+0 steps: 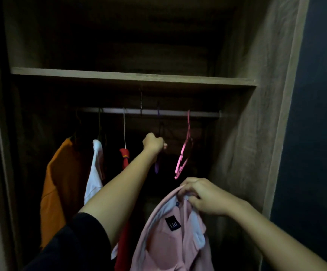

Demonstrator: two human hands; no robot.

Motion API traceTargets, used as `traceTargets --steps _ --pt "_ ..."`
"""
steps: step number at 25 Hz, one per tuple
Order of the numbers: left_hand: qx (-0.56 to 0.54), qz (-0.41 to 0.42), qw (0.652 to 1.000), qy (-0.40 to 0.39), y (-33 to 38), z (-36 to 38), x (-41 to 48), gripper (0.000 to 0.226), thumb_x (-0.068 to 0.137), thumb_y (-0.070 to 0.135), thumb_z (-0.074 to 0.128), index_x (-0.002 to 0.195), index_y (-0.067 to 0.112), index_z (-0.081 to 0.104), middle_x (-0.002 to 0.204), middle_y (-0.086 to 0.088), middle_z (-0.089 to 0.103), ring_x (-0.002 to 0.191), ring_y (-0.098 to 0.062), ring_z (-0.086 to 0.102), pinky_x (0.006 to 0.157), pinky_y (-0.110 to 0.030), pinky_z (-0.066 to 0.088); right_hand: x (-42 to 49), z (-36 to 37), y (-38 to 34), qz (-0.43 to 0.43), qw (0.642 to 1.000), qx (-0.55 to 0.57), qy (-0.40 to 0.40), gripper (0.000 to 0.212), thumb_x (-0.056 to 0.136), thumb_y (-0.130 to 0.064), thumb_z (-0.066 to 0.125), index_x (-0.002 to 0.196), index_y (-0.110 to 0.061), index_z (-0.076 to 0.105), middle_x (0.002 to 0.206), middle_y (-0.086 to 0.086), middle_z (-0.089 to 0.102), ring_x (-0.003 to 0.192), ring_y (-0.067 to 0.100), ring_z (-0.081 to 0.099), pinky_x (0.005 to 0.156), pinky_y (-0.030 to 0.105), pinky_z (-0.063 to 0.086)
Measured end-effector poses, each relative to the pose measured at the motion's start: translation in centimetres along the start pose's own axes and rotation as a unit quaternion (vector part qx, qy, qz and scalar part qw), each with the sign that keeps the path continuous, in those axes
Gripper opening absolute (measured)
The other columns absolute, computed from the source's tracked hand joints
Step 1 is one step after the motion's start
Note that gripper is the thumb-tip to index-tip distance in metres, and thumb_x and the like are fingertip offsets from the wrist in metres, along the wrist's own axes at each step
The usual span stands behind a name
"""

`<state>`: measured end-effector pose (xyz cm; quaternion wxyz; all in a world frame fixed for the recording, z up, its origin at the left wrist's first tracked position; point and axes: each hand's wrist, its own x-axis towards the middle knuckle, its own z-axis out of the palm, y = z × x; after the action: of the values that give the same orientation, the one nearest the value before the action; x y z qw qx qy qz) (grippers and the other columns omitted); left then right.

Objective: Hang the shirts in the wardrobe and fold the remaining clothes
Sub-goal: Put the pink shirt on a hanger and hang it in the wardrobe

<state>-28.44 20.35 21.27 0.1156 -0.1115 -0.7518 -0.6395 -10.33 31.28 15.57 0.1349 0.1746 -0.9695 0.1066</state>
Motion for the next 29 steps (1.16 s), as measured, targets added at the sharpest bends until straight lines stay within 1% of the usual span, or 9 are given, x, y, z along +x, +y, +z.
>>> traceTargets --steps 4,6,11,14,18,21,23,27,29 --pt "-0.015 -0.009 0.999 -0.044 -1.1 -2.8 -2.9 0.032 0.086 0.004 0.039 0.058 0.012 0.050 0.058 -0.009 0.052 0.047 -0.022 0.049 0.047 -0.021 0.041 0.6 0.8 -0.8 0.007 1.000 -0.010 -0.004 0.046 0.074 0.005 0.044 0.108 -0.014 0.068 0.118 0.001 0.055 0.111 0.016 0.053 0.099 0.029 0.041" --pt "-0.035 0.017 0.999 -0.032 -1.7 -5.2 -5.8 0.029 0.088 0.010 0.040 0.061 0.017 0.046 0.058 -0.002 0.047 0.045 -0.015 0.043 0.045 -0.020 0.034 0.9 1.3 -1.5 0.011 1.000 -0.021 -0.010 0.048 0.072 0.006 0.044 0.108 -0.017 0.068 0.119 0.001 0.054 0.112 0.018 0.053 0.099 0.034 0.042" --pt "-0.015 0.122 0.992 0.022 -5.7 -12.1 -13.5 0.007 0.078 0.024 0.057 0.081 0.022 0.051 0.055 0.004 0.047 0.048 -0.011 0.044 0.051 -0.027 0.039 1.3 1.7 -4.2 0.016 0.999 -0.036 -0.024 0.048 0.071 0.004 0.045 0.108 -0.017 0.068 0.120 0.001 0.052 0.110 0.022 0.054 0.095 0.038 0.045" --pt "0.127 0.099 0.987 0.013 -6.5 -15.3 -15.5 0.022 0.083 0.033 0.065 0.096 0.021 0.052 0.061 0.004 0.051 0.060 -0.014 0.050 0.060 -0.027 0.042 1.3 2.1 -6.3 0.021 0.999 -0.036 -0.028 0.041 0.077 0.002 0.046 0.110 -0.013 0.067 0.122 0.003 0.051 0.112 0.023 0.052 0.096 0.039 0.044" --pt "0.241 0.149 0.958 0.044 -5.7 -20.1 -17.6 0.020 0.095 0.036 0.050 0.081 0.024 0.056 0.057 0.004 0.049 0.065 -0.013 0.050 0.059 -0.031 0.031 1.1 2.9 -8.7 0.051 0.998 -0.020 -0.040 0.040 0.077 0.001 0.050 0.113 -0.009 0.065 0.123 0.006 0.050 0.113 0.025 0.052 0.096 0.037 0.044" --pt "0.212 0.239 0.947 -0.030 -6.7 -25.7 -19.5 0.020 0.093 0.039 0.050 0.083 0.025 0.061 0.064 0.015 0.057 0.063 0.010 0.048 0.062 -0.018 0.036 1.0 3.3 -9.0 0.075 0.996 -0.010 -0.050 0.047 0.070 0.001 0.053 0.113 -0.013 0.064 0.125 0.004 0.047 0.114 0.024 0.051 0.096 0.037 0.045" --pt "0.209 0.248 0.943 -0.080 -7.2 -30.0 -21.4 0.026 0.090 0.044 0.051 0.084 0.022 0.064 0.069 0.014 0.060 0.064 0.010 0.047 0.063 -0.017 0.039 0.9 3.5 -9.3 0.085 0.995 -0.003 -0.054 0.053 0.068 0.004 0.053 0.117 -0.014 0.063 0.130 0.003 0.045 0.118 0.023 0.049 0.099 0.037 0.044" --pt "0.219 0.193 0.941 -0.170 -7.9 -35.5 -24.7 0.020 0.092 0.023 0.055 0.080 0.017 0.069 0.057 0.018 0.055 0.052 0.007 0.045 0.051 -0.008 0.034 1.1 3.9 -11.3 0.096 0.994 0.022 -0.046 0.049 0.072 0.005 0.054 0.119 -0.011 0.061 0.131 0.005 0.046 0.121 0.023 0.048 0.102 0.032 0.040" --pt "0.216 0.198 0.939 -0.181 -8.1 -35.6 -25.5 0.032 0.089 0.039 0.054 0.085 0.011 0.070 0.058 0.020 0.055 0.053 0.008 0.046 0.052 -0.007 0.034 1.3 3.7 -13.6 0.071 0.996 0.019 -0.053 0.047 0.074 -0.003 0.057 0.120 -0.011 0.060 0.132 0.005 0.046 0.123 0.023 0.047 0.103 0.034 0.039"
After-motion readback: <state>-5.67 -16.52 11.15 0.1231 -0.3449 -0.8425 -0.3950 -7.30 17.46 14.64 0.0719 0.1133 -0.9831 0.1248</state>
